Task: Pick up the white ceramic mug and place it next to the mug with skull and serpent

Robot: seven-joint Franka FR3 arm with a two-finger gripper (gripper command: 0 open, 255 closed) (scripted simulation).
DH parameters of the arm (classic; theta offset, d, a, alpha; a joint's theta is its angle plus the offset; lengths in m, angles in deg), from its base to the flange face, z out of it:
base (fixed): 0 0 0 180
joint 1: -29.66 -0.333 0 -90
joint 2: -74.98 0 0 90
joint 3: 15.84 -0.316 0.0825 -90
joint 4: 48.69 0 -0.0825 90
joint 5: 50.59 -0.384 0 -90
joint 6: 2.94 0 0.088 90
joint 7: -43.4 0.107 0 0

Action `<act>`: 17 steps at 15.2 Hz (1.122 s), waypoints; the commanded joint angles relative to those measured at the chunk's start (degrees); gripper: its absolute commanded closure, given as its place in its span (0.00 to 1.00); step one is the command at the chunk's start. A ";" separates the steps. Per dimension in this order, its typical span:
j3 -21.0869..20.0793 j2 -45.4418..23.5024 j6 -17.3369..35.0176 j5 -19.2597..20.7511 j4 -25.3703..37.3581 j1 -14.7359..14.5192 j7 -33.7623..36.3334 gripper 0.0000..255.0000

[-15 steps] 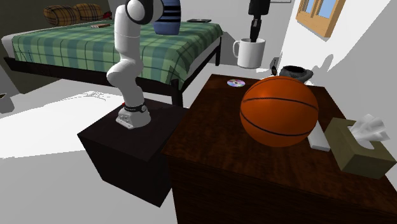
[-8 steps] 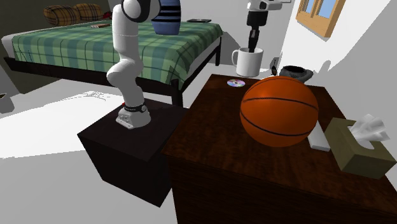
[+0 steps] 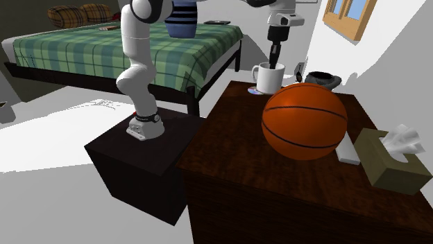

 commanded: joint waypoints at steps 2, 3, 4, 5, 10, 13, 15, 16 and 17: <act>-0.02 0.61 2.61 0.01 -3.15 -0.04 0.08 1.00; -0.02 0.68 3.40 0.02 -4.01 -0.04 0.09 1.00; -0.02 0.73 4.19 0.02 -4.86 -0.04 0.09 1.00; -0.02 0.76 4.98 0.02 -5.68 -0.03 0.10 1.00; -0.02 0.74 8.82 0.03 -9.49 -0.03 0.13 1.00; -0.02 0.56 11.07 0.03 -11.57 -0.03 0.15 1.00; -0.02 0.38 12.56 0.04 -12.87 -0.03 0.17 1.00; -0.02 0.27 13.29 0.04 -13.50 -0.03 0.17 1.00; -0.02 0.15 14.02 0.04 -14.11 -0.03 0.18 1.00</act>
